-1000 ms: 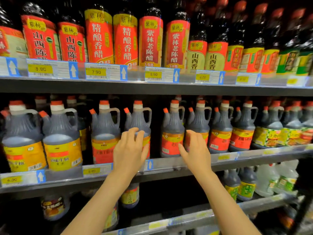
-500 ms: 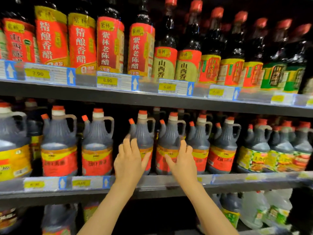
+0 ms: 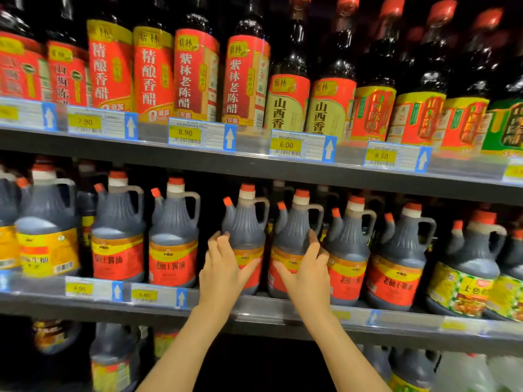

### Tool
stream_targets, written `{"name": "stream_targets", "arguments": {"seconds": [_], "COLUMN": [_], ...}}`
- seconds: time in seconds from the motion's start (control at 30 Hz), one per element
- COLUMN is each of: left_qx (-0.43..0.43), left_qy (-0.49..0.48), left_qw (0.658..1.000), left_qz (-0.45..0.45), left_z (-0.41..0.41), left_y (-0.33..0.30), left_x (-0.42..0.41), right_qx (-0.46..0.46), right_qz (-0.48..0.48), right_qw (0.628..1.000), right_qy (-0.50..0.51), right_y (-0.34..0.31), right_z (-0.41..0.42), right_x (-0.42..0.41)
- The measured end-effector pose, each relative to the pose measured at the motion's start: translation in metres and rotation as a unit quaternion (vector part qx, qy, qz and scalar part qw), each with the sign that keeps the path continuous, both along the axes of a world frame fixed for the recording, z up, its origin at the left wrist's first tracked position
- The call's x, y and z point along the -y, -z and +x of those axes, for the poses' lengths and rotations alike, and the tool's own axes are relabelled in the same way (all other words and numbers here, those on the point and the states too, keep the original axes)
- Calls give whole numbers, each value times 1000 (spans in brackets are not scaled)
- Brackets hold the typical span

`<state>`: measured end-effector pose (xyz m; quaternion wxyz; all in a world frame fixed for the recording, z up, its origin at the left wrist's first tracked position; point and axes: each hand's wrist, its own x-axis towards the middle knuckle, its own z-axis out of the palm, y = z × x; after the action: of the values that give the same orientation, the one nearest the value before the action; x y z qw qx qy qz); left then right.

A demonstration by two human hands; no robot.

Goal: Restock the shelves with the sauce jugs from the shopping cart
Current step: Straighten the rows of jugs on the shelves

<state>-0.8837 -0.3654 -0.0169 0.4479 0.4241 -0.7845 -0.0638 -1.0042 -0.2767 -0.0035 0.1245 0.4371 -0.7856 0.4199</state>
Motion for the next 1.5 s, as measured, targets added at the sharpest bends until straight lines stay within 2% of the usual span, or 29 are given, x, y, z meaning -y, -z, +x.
{"name": "stream_targets", "arguments": {"seconds": [0.7,1.5], "left_qx": [-49,-47], "left_qy": [1,53], "left_qw": [999,997], "left_qz": [-6,5], "left_z": [35,41], "left_y": [-3,-3], "left_x": [-7,5], "right_qx": [23,41], "right_qz": [-25,-25], "right_qw": [999,997], "right_qy": [-37,-68], "right_y": [3,3], "right_z": [23,20], "right_x": [-2,-2]}}
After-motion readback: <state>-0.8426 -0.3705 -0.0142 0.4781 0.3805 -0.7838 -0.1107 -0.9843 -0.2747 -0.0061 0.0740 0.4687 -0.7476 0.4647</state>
